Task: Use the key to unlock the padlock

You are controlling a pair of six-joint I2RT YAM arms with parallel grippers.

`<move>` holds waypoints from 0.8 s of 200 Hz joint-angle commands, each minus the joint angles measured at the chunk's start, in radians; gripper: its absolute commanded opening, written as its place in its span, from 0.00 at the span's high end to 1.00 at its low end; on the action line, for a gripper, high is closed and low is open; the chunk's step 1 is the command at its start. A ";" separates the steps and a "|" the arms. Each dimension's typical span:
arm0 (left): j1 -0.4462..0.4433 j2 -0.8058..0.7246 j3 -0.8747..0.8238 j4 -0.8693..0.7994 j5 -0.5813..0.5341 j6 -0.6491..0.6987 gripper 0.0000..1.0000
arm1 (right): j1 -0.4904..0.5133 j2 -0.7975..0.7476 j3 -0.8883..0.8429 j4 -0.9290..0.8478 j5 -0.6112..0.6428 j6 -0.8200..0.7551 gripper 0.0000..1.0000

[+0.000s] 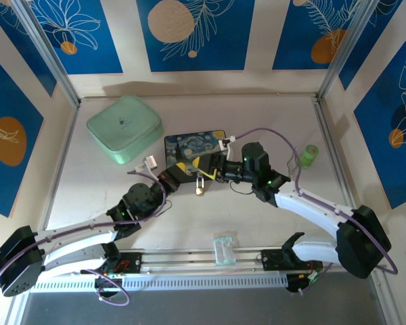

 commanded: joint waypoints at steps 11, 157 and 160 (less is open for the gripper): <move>0.000 0.010 -0.036 0.179 0.012 0.035 1.00 | 0.048 0.046 -0.006 0.258 -0.027 0.139 0.40; -0.002 0.096 -0.050 0.433 0.055 0.061 1.00 | 0.073 0.031 -0.118 0.434 -0.014 0.192 0.63; -0.002 0.099 -0.050 0.437 0.056 0.061 1.00 | 0.072 0.029 -0.117 0.431 -0.012 0.190 0.63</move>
